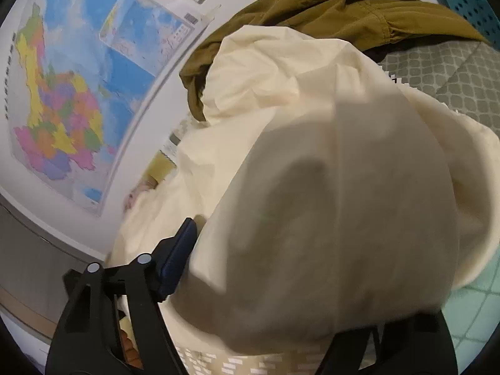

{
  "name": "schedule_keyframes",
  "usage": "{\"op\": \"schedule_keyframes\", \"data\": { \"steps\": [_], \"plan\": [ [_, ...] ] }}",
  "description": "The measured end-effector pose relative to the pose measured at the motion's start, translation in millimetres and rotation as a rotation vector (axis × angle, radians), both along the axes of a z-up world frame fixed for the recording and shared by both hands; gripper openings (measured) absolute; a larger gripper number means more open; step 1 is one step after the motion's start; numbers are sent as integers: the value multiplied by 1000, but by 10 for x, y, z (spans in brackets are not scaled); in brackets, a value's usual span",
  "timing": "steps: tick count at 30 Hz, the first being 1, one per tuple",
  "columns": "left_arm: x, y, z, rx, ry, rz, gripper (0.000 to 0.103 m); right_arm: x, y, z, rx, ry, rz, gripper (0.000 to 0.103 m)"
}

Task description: Fold large clothes

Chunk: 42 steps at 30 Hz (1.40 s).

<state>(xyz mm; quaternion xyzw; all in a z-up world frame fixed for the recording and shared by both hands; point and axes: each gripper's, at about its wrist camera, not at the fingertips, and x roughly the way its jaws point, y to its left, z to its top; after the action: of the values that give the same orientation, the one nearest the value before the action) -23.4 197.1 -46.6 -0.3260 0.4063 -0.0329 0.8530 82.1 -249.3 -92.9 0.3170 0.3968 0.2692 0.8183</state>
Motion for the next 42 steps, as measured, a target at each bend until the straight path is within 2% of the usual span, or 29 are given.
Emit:
{"op": "schedule_keyframes", "data": {
  "steps": [1, 2, 3, 4, 5, 7, 9, 11, 13, 15, 20, 24, 31, 35, 37, 42],
  "plan": [
    [-6, 17, -8, -11, -9, -1, 69, 16, -27, -8, 30, 8, -2, 71],
    [3, 24, -9, -21, -14, -2, 78, 43, -58, -16, 69, 17, -6, 74],
    [21, 26, -12, -46, -24, -12, 82, 56, -60, -11, 91, 14, -2, 81],
    [35, 25, -12, -56, -33, -14, 86, 74, -35, 10, 96, 15, 6, 83],
    [54, 8, -9, -46, -34, -5, 87, 87, 1, 23, 76, 18, 10, 83],
    [94, -41, 6, -7, -30, -10, 86, 109, 64, 29, 32, 11, 20, 71],
    [138, -68, 15, 51, -9, 2, 74, 160, 27, -43, 63, 32, 32, 45],
    [158, -41, 0, 53, 8, 16, 53, 181, -16, -87, 109, 46, 56, 34],
    [169, -1, -6, 20, 15, 7, 37, 162, -1, -42, 106, 27, 77, 26],
    [165, 25, 27, 12, 17, 9, 30, 135, 20, 64, 118, -2, 104, 20],
    [141, 47, 248, 29, -14, -13, 19, 35, 90, 461, 97, -100, 160, 16],
    [113, 101, 538, 16, -76, -36, 18, -31, 158, 862, 94, -184, 200, 15],
    [136, 275, 1259, 75, -207, -65, 18, -38, 427, 1698, 94, -357, 268, 15],
    [157, 589, 1666, 129, -276, -21, 18, 98, 801, 2103, 109, -430, 323, 15],
    [158, 796, 1884, 201, -318, 27, 18, 202, 1043, 2243, 134, -458, 348, 15],
    [194, 1496, 2216, 323, -327, 180, 18, 507, 1912, 2482, 175, -491, 456, 15]
  ]
}}
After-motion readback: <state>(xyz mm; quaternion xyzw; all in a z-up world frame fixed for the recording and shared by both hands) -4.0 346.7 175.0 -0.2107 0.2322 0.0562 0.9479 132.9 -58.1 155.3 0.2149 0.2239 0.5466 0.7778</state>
